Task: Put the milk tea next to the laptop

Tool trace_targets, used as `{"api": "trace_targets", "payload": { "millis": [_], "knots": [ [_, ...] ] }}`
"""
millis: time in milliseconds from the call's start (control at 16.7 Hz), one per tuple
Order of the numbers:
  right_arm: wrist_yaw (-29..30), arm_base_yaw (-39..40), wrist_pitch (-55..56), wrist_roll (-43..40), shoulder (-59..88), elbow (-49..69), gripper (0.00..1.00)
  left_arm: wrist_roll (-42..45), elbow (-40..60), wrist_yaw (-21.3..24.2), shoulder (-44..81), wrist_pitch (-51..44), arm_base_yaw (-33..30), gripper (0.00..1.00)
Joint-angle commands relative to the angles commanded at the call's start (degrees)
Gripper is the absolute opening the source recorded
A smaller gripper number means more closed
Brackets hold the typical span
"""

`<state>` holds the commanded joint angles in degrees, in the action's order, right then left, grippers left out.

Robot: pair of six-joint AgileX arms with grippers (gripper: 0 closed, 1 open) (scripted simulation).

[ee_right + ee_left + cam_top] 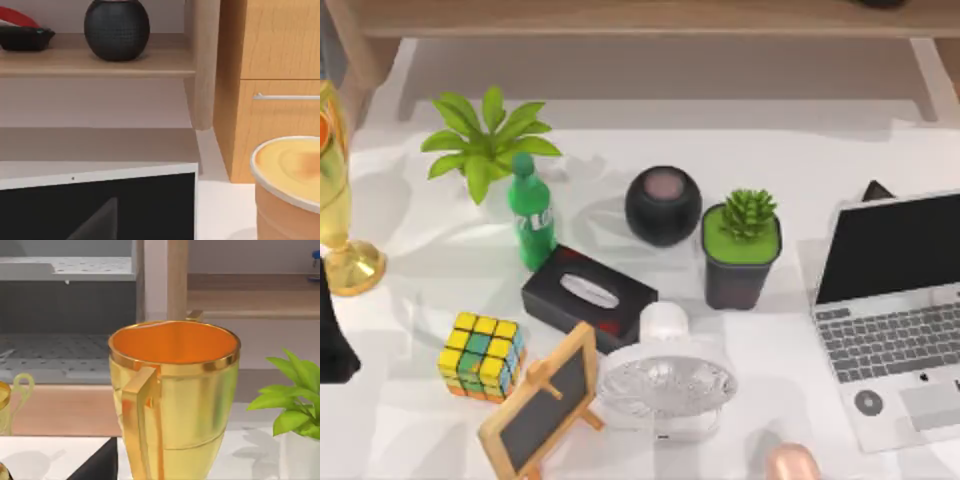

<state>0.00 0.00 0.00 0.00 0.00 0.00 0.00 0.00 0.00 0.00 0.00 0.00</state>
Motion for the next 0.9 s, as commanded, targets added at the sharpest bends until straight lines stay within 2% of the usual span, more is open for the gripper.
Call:
{"api": "trace_targets", "payload": {
  "millis": [180,360,540,900],
  "knots": [
    [-0.31,-0.33,0.71,-0.06,0.71,0.0,1.0,0.0,0.0,0.0,0.0,0.0,0.0,1.0],
    [-2.53,-2.7,6.18,-0.49,6.25,0.0,1.0,0.0,0.0,0.0,0.0,0.0,0.0,1.0],
    [-6.27,-6.72,16.22,-1.2,17.24,0.0,1.0,0.0,0.0,0.0,0.0,0.0,0.0,1.0],
    [-15.57,-16.79,41.81,-3.01,48.31,0.0,1.0,0.0,0.0,0.0,0.0,0.0,0.0,1.0]
  ]
}}
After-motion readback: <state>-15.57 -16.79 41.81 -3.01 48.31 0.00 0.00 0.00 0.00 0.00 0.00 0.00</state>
